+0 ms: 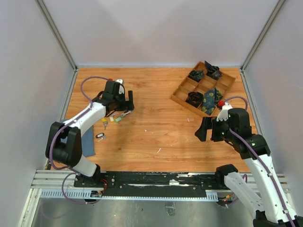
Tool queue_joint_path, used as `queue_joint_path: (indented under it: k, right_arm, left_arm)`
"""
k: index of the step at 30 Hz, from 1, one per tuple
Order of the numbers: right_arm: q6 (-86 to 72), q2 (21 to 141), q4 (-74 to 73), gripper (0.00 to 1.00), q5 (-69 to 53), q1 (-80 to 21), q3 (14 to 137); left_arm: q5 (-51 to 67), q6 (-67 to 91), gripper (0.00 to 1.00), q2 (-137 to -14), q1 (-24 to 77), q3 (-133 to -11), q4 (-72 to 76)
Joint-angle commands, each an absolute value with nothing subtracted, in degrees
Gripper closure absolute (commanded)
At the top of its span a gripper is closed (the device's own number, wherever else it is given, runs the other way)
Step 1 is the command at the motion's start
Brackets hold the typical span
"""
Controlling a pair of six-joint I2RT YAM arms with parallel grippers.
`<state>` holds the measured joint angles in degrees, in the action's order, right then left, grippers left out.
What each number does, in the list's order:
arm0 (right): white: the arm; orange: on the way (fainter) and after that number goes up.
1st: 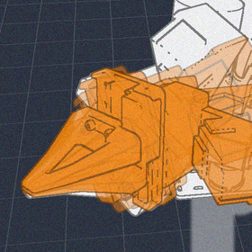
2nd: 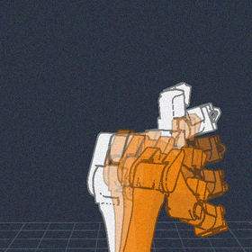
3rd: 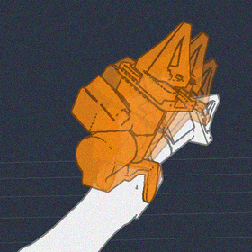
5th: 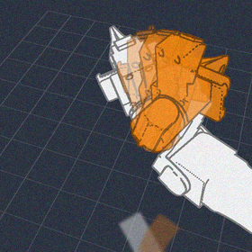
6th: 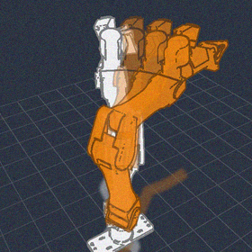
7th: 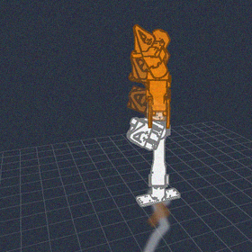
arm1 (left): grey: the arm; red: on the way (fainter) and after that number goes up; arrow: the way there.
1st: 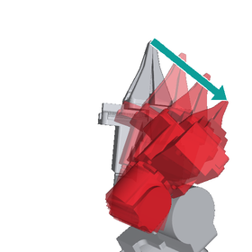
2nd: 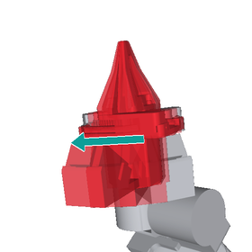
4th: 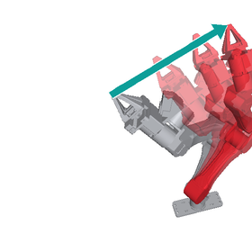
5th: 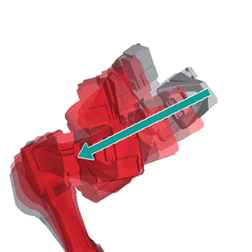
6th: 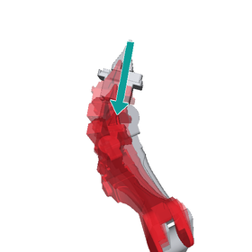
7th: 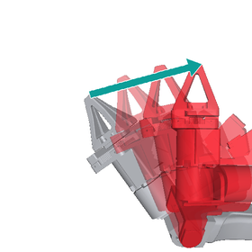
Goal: Put the keys on the keyring
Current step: Move the keyring to the center of the board.
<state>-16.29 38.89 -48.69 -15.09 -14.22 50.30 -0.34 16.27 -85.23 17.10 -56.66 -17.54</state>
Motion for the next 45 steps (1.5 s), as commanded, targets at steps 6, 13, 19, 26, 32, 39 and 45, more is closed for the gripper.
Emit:
queue_joint_path:
  k: [6,13,19,26,32,39,45]
  right_arm:
    - [-15.17,37.62,-47.99,0.01,-18.81,-13.49,50.13]
    - [-14.75,37.70,-47.64,0.01,-19.57,-13.49,49.75]
    - [-14.44,37.96,-47.46,0.01,-19.75,-13.48,49.62]
    - [-14.22,38.23,-47.37,0.01,-20.04,-13.48,49.46]
    - [-14.15,38.32,-47.37,0.01,-20.21,-13.54,49.35]
    - [-14.14,38.27,-47.30,0.01,-20.32,-13.49,49.24]
    - [-14.22,38.23,-47.29,0.01,-20.37,-13.47,49.22]
  left_arm:
    - [-1.92,12.27,0.00,-94.95,17.23,-64.95,-13.91]
    - [-0.74,12.32,0.00,-99.69,17.23,-67.02,-13.98]
    - [1.47,13.11,0.00,-102.87,17.23,-67.21,-13.62]
    - [4.16,14.14,0.00,-105.06,17.52,-67.14,-12.57]
    - [4.09,14.02,0.00,-106.44,18.22,-67.30,-11.80]
    - [3.76,13.80,0.00,-107.93,19.03,-67.91,-11.90]
    - [3.32,14.12,0.00,-108.28,20.74,-67.49,-12.91]
